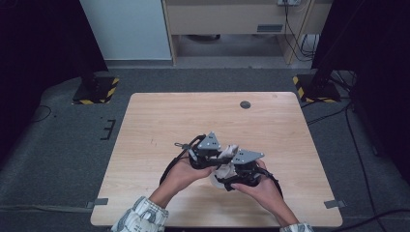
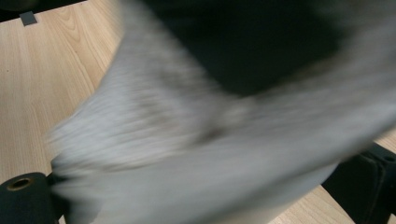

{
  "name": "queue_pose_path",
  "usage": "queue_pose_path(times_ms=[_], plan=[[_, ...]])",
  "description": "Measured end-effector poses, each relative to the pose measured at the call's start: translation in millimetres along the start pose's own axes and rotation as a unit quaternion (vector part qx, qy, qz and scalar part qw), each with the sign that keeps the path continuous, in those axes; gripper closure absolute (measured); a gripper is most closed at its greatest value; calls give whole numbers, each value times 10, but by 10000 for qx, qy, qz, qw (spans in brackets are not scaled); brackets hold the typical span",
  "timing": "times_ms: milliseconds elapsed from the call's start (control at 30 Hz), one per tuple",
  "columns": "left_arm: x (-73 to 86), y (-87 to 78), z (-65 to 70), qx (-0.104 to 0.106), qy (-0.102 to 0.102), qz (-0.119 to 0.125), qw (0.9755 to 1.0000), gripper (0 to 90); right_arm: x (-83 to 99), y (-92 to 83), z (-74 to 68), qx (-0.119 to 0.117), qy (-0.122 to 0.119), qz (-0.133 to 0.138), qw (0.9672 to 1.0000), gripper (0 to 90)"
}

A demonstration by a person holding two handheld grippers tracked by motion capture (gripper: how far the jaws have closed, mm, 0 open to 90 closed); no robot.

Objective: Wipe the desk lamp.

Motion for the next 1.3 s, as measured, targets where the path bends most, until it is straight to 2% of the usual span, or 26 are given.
queue_pose_path(times_ms=[33,67,100,200,333,367,400,433,533,600,733,833,867,900,933,1067,1200,1233,1267,1300], plan=[[-30,39,-72,-145,-37,30,9999,748,2,-2,-3,13,13,0,10000,86],[-30,39,-72,-145,-37,30,9999,748,2,-2,-3,13,13,0,10000,86],[-35,32,-145,-317,-36,26,9995,748,1,0,-1,0,22,4,10000,85],[28,-57,-213,-410,-142,27,9991,747,1,0,-4,14,7,2,10000,86],[139,-209,-214,-400,-220,6,9990,748,0,2,-1,1,18,3,10000,85],[196,-276,-166,-322,-223,5,9992,748,-3,0,-4,15,26,-9,10000,85],[196,-276,-166,-322,-223,5,9992,748,-3,0,-5,21,26,-12,10000,85],[237,-330,-82,-225,-177,-13,9996,748,-2,-2,-7,24,23,-16,10000,85],[235,-332,-12,-150,-137,-17,9998,747,-1,-2,-9,28,22,-15,10000,85],[189,-265,47,-127,-56,-37,9999,747,-1,-3,-8,29,37,-15,10000,85],[116,-191,21,-189,-24,-46,9998,746,0,-3,-6,25,55,-7,10000,85],[80,-129,-103,-342,-133,24,9993,746,3,-5,-5,34,52,3,10000,85],[80,-129,-103,-342,-133,24,9993,746,3,-5,-5,34,52,3,10000,85],[97,-144,-177,-410,-239,78,9988,746,4,-5,-5,45,47,8,10000,85],[107,-156,-193,-408,-263,84,9988,746,4,-6,-5,44,47,8,10000,85],[155,-228,-199,-384,-269,57,9989,746,5,-7,-4,40,45,10,10000,85],[196,-287,-83,-202,-206,8,9996,746,3,-4,-6,39,49,5,10000,85],[185,-278,-2,-67,-180,-16,9998,743,6,-9,-6,44,40,3,10000,85],[185,-278,-2,-67,-180,-16,9998,741,6,-9,-6,44,40,3,10000,85],[154,-249,66,-31,-40,-78,10000,740,9,-14,-8,50,43,-1,10000,85]])
Point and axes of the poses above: each handheld gripper's, and its own axes: y roughly forward along the jaws, x roughly out of its underside, z roughly to its right, the point moved 4 cm from there along y, roughly forward along the jaws, and after that the axes turned 2 degrees about -z, right-handed, at the moved point
